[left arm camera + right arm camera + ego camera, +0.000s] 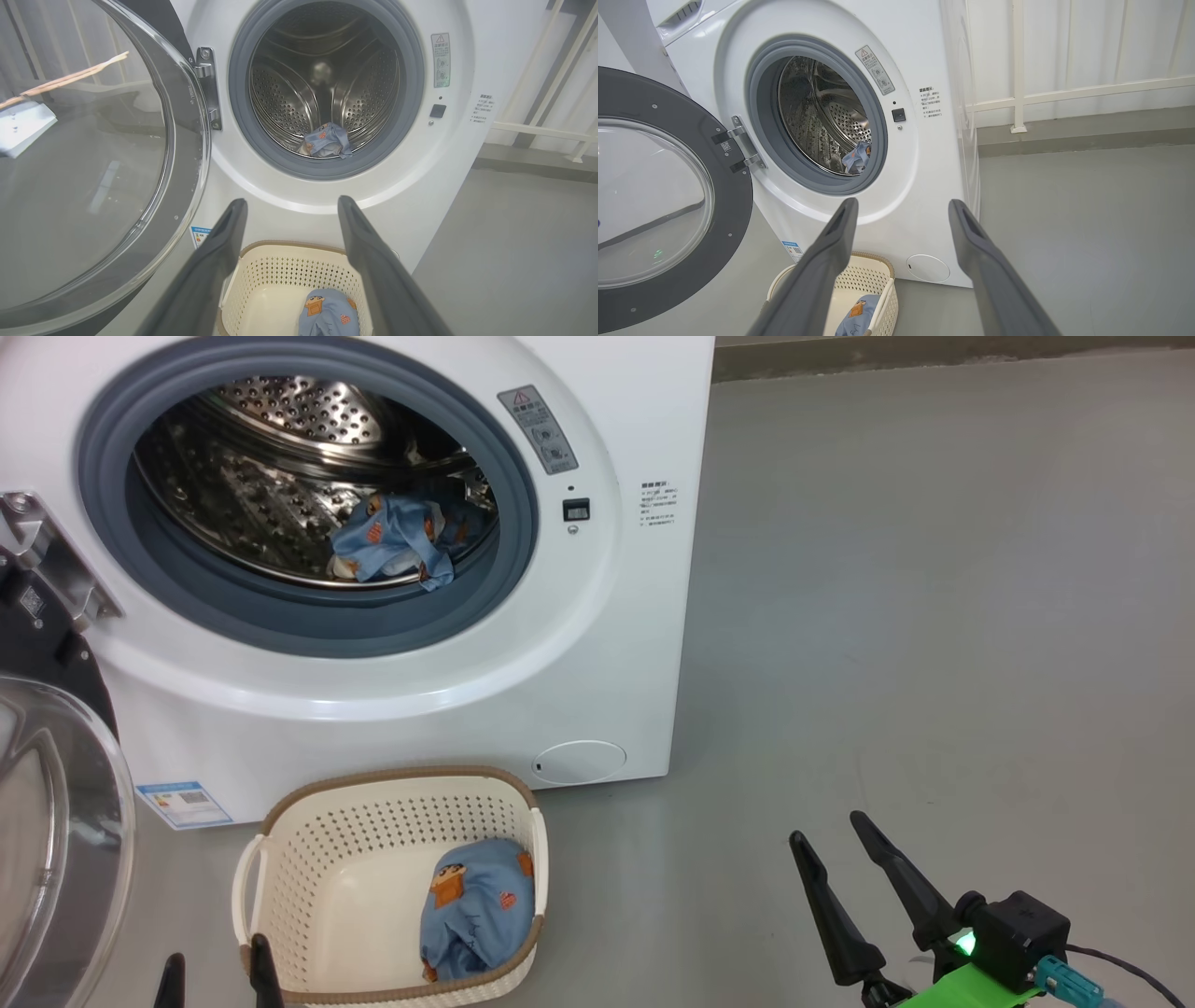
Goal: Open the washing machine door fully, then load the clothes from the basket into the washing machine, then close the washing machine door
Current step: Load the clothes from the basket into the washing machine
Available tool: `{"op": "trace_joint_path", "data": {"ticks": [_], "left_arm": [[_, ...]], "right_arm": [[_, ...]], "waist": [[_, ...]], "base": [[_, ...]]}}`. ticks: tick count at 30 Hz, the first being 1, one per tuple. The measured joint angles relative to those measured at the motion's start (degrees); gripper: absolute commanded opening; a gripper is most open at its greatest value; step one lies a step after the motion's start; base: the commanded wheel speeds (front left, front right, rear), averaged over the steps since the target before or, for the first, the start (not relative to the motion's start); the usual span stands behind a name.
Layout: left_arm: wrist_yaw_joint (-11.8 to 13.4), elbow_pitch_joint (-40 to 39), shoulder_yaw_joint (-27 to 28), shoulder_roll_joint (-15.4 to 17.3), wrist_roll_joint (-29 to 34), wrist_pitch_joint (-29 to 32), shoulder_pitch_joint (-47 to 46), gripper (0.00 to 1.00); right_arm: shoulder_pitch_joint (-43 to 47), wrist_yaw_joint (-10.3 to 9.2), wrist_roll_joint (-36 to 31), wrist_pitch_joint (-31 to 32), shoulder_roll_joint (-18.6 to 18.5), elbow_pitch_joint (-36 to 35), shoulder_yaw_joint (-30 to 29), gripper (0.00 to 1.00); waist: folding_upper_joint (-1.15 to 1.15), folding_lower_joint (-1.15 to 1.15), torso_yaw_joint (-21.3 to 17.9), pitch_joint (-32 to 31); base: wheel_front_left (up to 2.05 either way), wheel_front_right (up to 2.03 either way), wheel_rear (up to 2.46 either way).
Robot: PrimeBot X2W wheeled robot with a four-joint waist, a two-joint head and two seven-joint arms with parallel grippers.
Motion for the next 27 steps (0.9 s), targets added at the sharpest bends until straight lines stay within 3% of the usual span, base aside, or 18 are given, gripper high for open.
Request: {"op": "trace_joint_path", "data": {"ticks": [27], "left_arm": [[0.25,1.4,-2.4,-0.49,1.01,0.03,-5.33,1.0]], "right_arm": [[-1.05,0.0,0.02,0.0,-0.07,-0.32,0.37,1.0]], "waist": [[0.0,0.0,0.69,4.37]], "base": [[0.0,0.0,0.0]]}}
